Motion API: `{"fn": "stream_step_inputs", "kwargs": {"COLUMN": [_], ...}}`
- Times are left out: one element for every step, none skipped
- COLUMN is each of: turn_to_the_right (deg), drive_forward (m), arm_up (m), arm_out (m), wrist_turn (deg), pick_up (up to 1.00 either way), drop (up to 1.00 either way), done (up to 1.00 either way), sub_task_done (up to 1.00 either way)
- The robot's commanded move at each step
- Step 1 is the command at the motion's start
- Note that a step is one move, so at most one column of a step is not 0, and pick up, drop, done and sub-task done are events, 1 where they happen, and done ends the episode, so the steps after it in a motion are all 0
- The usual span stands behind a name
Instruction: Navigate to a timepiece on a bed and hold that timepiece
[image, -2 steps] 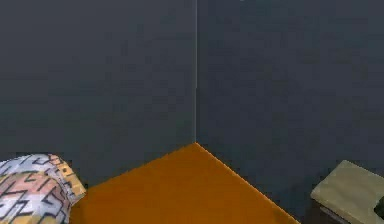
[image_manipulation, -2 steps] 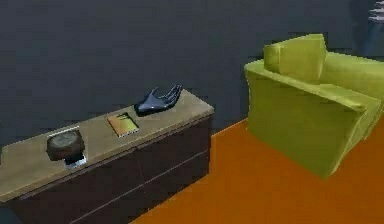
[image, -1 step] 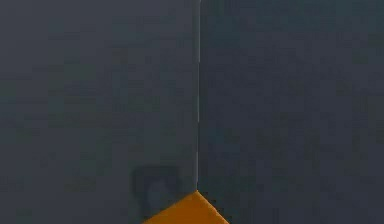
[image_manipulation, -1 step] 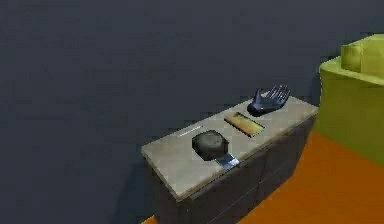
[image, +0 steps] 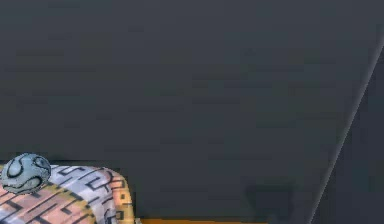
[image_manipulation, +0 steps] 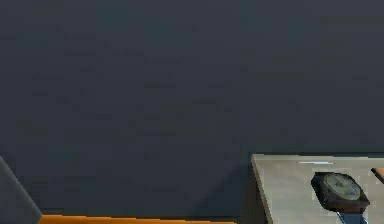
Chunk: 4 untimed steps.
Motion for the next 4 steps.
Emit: {"fn": "stream_step_inputs", "kwargs": {"turn_to_the_right": [-3.0,0.0,3.0,0.0], "drive_forward": [0.00,0.05,0.00,0.10], "arm_up": [0.00,0.00,0.00,0.00], "arm_out": [0.00,0.00,0.00,0.00], "wrist_turn": [0.0,0.0,0.0,0.0], "pick_up": [0.00,0.00,0.00,0.00], "drop": [0.00,0.00,0.00,0.00], "done": [0.00,0.00,0.00,0.00], "sub_task_done": [0.00,0.00,0.00,0.00]}}
